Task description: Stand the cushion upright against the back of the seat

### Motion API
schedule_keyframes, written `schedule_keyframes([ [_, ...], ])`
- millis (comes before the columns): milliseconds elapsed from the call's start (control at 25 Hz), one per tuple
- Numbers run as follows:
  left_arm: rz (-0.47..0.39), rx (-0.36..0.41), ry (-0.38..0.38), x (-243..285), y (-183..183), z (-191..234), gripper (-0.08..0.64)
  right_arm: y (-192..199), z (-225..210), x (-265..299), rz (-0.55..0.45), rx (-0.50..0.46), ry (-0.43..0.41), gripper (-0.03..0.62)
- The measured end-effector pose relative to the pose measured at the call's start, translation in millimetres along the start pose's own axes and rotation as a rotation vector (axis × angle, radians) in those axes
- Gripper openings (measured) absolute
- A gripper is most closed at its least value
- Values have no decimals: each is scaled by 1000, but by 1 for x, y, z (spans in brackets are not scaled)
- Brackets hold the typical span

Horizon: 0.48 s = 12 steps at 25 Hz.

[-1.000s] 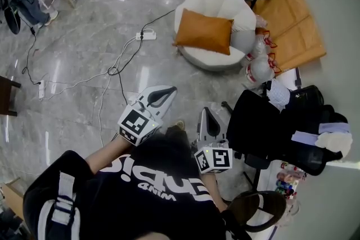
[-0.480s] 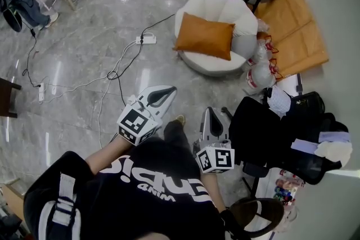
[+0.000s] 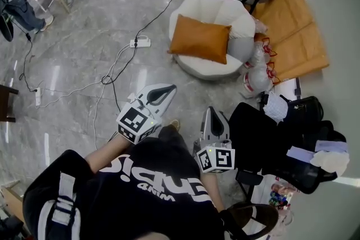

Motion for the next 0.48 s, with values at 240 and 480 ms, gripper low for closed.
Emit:
schedule_keyframes([
  [240,-15,15,8,54,-11,1,7,-12,-44,23,11,-12,-12,20],
  [480,-27,10,4,103,-21,-6,6,-23,-89,38,14,-19,-25,20],
])
Point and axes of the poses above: the fingertips, and each gripper's own axes: x forward along the fingers, z to its left, y out of its underside, the point moved 7 cm from there along -x, backward along the fingers, and after that the axes turned 10 degrees about -y, right-handed, at the moved point
